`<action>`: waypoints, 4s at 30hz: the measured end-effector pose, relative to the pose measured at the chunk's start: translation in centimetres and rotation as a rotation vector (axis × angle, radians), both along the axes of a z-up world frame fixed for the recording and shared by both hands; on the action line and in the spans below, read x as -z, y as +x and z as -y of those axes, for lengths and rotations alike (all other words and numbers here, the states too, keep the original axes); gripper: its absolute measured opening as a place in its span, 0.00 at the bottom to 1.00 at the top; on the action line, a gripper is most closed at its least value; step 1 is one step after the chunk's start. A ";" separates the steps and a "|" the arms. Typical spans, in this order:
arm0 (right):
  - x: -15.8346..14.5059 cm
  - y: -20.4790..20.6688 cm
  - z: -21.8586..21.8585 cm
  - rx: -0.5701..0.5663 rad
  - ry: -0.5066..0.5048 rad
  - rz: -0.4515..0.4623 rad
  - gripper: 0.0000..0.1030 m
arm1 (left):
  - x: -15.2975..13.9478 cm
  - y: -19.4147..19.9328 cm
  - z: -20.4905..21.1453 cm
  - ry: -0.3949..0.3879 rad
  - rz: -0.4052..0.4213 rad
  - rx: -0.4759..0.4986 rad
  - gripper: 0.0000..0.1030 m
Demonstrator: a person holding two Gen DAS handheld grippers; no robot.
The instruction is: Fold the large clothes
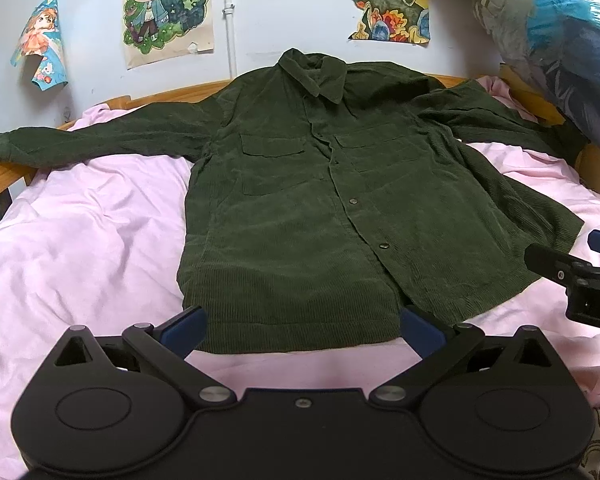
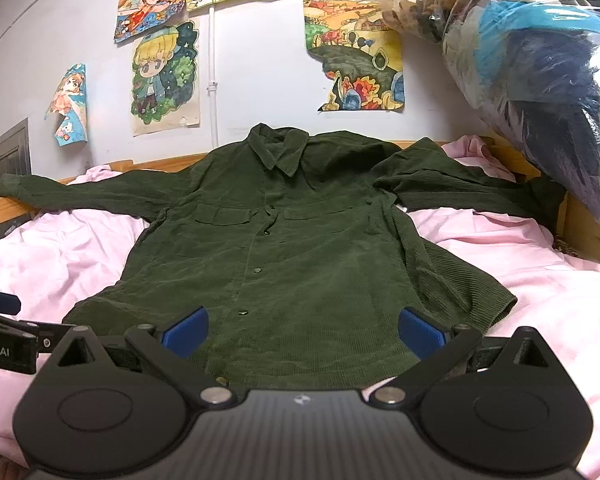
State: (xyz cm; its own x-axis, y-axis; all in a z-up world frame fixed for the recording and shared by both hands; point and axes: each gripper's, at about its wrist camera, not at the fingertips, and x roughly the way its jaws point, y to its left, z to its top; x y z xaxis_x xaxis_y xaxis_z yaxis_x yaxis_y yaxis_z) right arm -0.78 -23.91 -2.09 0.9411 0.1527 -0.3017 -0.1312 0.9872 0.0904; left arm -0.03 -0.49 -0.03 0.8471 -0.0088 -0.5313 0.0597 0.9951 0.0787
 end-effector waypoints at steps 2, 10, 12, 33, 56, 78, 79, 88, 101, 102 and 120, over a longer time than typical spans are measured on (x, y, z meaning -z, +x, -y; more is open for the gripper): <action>0.0 0.0 0.0 -0.001 -0.001 0.000 1.00 | 0.0 0.0 0.0 0.001 0.000 0.001 0.99; 0.0 0.0 0.0 -0.001 -0.001 0.000 1.00 | 0.0 0.0 0.0 0.001 -0.001 0.000 0.99; 0.1 0.0 0.0 -0.001 -0.001 0.000 1.00 | 0.0 0.0 0.0 0.001 -0.001 0.000 0.99; 0.0 0.0 0.2 0.006 0.000 0.000 1.00 | -0.1 -0.1 0.1 0.005 0.002 -0.001 0.99; -0.1 -0.3 0.4 0.027 0.006 -0.004 1.00 | -0.2 0.0 0.0 0.007 0.005 -0.011 0.99; -4.3 4.9 6.9 0.162 0.011 -0.084 1.00 | -2.1 6.3 -1.1 0.211 -0.155 -0.041 0.99; -4.5 5.5 7.6 0.192 0.016 -0.076 1.00 | -2.3 6.9 -1.2 0.206 -0.158 -0.033 0.99; -4.4 13.2 11.9 0.515 -0.026 0.008 1.00 | -1.1 12.0 -1.8 0.155 -0.112 0.002 0.99; -1.0 24.8 16.7 0.823 0.004 0.049 0.78 | 2.2 20.2 -2.8 0.025 -0.210 0.003 0.99; -0.9 25.6 17.2 0.845 0.008 0.048 0.78 | 2.3 20.5 -2.7 0.020 -0.210 0.005 0.99; 1.3 29.6 21.2 1.005 0.287 0.121 0.79 | 4.1 21.4 -2.0 0.022 -0.264 0.011 0.99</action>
State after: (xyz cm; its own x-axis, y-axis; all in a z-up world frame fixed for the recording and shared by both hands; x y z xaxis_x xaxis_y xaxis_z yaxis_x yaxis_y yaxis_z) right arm 28.78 -45.15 -3.37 0.6958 -0.6642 -0.2734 0.7125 0.5903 0.3792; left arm 21.36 1.47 -4.12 0.6790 -0.0030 -0.7341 0.0916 0.9925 0.0806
